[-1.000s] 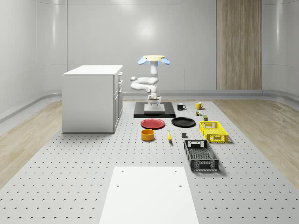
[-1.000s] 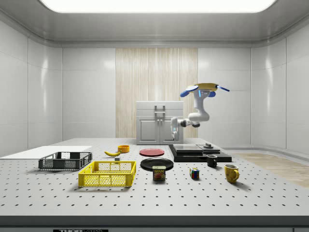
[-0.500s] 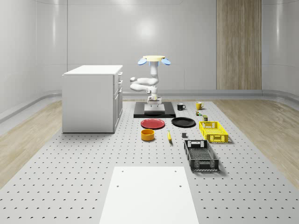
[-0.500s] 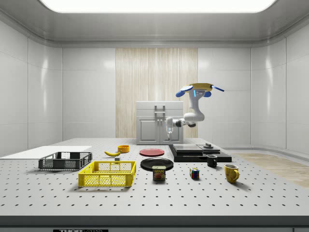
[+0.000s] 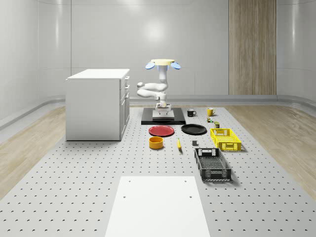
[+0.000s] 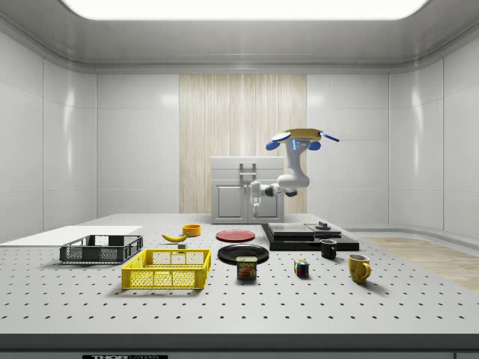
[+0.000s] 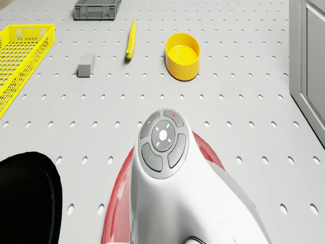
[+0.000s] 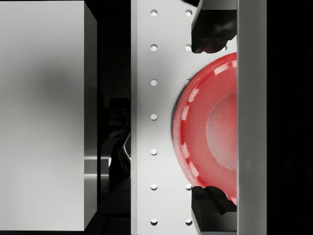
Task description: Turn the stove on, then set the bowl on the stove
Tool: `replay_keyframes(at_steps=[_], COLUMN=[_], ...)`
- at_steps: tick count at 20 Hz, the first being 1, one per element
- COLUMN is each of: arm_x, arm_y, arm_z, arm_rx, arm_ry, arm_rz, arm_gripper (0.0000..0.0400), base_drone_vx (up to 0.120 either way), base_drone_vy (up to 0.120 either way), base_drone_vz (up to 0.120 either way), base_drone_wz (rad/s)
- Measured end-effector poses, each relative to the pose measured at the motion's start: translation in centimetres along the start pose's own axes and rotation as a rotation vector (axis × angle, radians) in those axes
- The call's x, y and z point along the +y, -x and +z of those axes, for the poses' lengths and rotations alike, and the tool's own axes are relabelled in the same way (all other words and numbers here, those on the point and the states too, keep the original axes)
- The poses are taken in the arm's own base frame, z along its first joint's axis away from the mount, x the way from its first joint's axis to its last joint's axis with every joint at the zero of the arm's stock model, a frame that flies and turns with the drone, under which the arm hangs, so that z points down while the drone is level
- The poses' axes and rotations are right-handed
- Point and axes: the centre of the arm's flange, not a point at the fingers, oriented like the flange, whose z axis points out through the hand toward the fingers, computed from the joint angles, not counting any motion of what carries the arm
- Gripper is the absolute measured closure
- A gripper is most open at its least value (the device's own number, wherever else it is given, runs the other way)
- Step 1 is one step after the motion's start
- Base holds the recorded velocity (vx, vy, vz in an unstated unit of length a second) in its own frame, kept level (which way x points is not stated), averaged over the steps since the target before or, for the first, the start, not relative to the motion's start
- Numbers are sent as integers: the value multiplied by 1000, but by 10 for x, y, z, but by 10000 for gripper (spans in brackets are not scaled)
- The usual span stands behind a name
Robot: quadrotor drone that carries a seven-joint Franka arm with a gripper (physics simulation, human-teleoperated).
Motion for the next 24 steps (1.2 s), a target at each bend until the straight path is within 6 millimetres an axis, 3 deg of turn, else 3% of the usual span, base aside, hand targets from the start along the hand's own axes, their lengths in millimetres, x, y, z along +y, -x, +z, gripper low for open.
replay_keyframes(at_steps=[24], arm_x=[0], arm_y=[0], arm_z=[0], arm_rx=[0], arm_ry=[0], arm_rz=[0], arm_gripper=[0], base_drone_vx=[120], base_drone_vy=[0], base_drone_vz=[0], base_drone_wz=[0])
